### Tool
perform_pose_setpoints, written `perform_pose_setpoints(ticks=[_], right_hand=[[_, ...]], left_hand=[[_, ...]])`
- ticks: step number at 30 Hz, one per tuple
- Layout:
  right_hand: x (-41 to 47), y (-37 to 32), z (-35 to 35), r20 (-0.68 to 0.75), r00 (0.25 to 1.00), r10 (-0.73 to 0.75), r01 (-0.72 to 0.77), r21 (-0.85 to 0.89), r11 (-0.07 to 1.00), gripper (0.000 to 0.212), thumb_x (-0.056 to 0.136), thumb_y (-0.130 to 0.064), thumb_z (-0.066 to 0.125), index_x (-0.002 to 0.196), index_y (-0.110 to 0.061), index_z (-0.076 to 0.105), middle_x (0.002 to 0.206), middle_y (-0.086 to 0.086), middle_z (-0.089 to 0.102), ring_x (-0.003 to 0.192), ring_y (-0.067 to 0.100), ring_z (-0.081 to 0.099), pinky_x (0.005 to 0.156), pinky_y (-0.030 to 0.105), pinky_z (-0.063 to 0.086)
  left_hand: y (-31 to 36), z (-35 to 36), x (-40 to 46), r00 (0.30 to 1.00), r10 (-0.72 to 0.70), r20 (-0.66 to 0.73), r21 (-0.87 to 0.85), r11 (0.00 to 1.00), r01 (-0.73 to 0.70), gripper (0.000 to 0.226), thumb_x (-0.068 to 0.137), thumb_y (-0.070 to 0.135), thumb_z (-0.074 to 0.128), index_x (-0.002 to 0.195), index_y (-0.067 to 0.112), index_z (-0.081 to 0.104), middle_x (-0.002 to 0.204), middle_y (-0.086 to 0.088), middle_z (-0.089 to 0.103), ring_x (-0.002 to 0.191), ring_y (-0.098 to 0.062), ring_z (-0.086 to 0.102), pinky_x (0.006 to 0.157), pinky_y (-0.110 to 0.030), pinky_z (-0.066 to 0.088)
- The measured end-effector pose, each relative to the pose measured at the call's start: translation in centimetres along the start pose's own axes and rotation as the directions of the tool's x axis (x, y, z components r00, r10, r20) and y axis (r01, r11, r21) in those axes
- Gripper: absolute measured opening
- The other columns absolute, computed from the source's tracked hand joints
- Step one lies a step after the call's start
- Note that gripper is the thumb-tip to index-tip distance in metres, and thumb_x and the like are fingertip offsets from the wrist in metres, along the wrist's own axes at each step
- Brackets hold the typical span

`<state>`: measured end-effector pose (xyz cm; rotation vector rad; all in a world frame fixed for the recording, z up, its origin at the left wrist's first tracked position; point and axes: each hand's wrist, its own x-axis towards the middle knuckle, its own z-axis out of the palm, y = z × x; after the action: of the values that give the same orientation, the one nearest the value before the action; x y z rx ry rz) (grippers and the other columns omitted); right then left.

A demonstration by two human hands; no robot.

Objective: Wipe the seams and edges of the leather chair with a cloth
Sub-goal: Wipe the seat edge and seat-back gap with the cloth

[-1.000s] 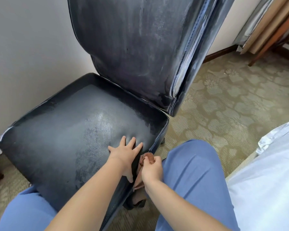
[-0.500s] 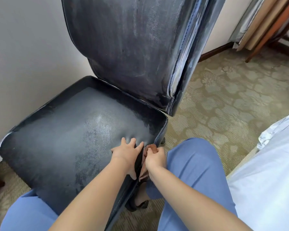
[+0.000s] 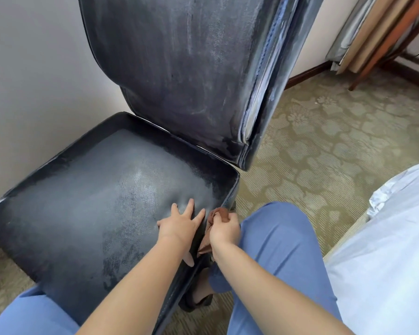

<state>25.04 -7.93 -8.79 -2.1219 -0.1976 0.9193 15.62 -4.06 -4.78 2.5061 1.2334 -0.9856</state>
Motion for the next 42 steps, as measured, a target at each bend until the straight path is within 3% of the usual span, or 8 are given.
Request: perform_pose_setpoints(ticks=[3, 9, 13, 17, 22, 28, 34, 42], right_hand=[[-1.3, 1.6, -0.2, 0.018, 0.999, -0.039, 0.040, -0.075, 0.996, 0.012, 0.092, -0.028, 0.052, 0.089, -0.017, 0.049, 0.094, 0.006, 0.063, 0.090, 0.029, 0.059, 0.076, 0.034, 0.047], [0.3, 0.1, 0.2, -0.021, 0.999, -0.028, 0.027, -0.057, 0.998, 0.014, 0.091, -0.029, 0.052, 0.096, -0.016, 0.053, 0.096, 0.007, 0.064, 0.089, 0.030, 0.061, 0.075, 0.035, 0.050], [-1.2, 1.1, -0.1, 0.015, 1.000, -0.015, 0.016, -0.063, 0.998, 0.013, 0.092, -0.029, 0.052, 0.094, -0.016, 0.052, 0.094, 0.006, 0.061, 0.088, 0.029, 0.060, 0.075, 0.035, 0.049], [-0.3, 0.6, -0.3, 0.031, 0.999, -0.045, 0.049, -0.141, 0.989, 0.016, 0.091, -0.032, 0.052, 0.096, -0.017, 0.052, 0.098, 0.007, 0.065, 0.091, 0.029, 0.061, 0.078, 0.034, 0.049], [1.5, -1.8, -0.2, -0.016, 1.000, 0.014, -0.015, -0.056, 0.998, 0.020, 0.091, -0.029, 0.052, 0.104, -0.014, 0.052, 0.103, 0.013, 0.064, 0.093, 0.032, 0.061, 0.081, 0.037, 0.050], [-1.5, 0.6, -0.6, 0.024, 1.000, -0.008, 0.011, -0.120, 0.993, 0.014, 0.094, -0.029, 0.048, 0.098, -0.015, 0.049, 0.105, 0.009, 0.063, 0.095, 0.031, 0.058, 0.081, 0.035, 0.046], [2.2, -2.2, -0.6, -0.008, 1.000, -0.019, 0.017, -0.112, 0.994, 0.028, 0.093, -0.029, 0.051, 0.114, -0.011, 0.051, 0.111, 0.015, 0.064, 0.101, 0.033, 0.059, 0.084, 0.034, 0.044], [0.4, -0.8, -0.8, 0.039, 0.999, -0.022, 0.028, -0.175, 0.984, 0.019, 0.094, -0.030, 0.048, 0.104, -0.015, 0.049, 0.108, 0.010, 0.063, 0.099, 0.031, 0.058, 0.081, 0.032, 0.046]], left_hand=[[0.0, 0.1, 0.6, 1.000, 0.005, -0.021, 0.029, 1.000, -0.004, 0.127, 0.070, 0.051, 0.080, 0.152, 0.031, -0.015, 0.161, -0.004, -0.015, 0.144, -0.044, 0.007, 0.091, -0.052, 0.052], [-0.2, -0.4, 0.9, 0.999, 0.019, -0.047, 0.074, 0.997, -0.016, 0.127, 0.064, 0.066, 0.076, 0.153, 0.030, -0.008, 0.161, -0.005, -0.001, 0.136, -0.040, 0.028, 0.084, -0.044, 0.055], [0.5, -0.8, 1.1, 0.998, -0.015, -0.062, 0.111, 0.994, 0.022, 0.127, 0.069, 0.054, 0.080, 0.153, 0.026, -0.011, 0.160, -0.008, 0.002, 0.132, -0.043, 0.032, 0.086, -0.045, 0.053], [0.9, -1.1, 1.1, 0.999, -0.007, -0.053, 0.203, 0.979, 0.018, 0.137, 0.061, 0.064, 0.079, 0.153, 0.021, -0.013, 0.158, -0.011, 0.005, 0.128, -0.044, 0.036, 0.081, -0.044, 0.052], [0.8, -1.2, 1.0, 0.998, 0.006, -0.069, 0.228, 0.974, 0.010, 0.136, 0.062, 0.067, 0.077, 0.153, 0.021, -0.014, 0.157, -0.010, 0.008, 0.126, -0.042, 0.038, 0.073, -0.038, 0.050], [0.3, -1.4, 1.1, 0.997, 0.020, -0.073, 0.217, 0.976, -0.004, 0.129, 0.068, 0.056, 0.079, 0.153, 0.023, -0.012, 0.156, -0.008, 0.011, 0.126, -0.039, 0.035, 0.079, -0.039, 0.053], [0.1, -2.3, 1.1, 0.999, 0.035, -0.018, 0.287, 0.957, -0.028, 0.140, 0.058, 0.064, 0.080, 0.152, 0.022, -0.015, 0.153, -0.005, 0.014, 0.122, -0.034, 0.040, 0.088, -0.044, 0.053], [0.1, -2.0, 1.4, 0.998, 0.035, -0.052, 0.244, 0.970, -0.021, 0.133, 0.064, 0.057, 0.081, 0.153, 0.025, -0.014, 0.153, -0.007, 0.011, 0.121, -0.035, 0.037, 0.087, -0.042, 0.052]])
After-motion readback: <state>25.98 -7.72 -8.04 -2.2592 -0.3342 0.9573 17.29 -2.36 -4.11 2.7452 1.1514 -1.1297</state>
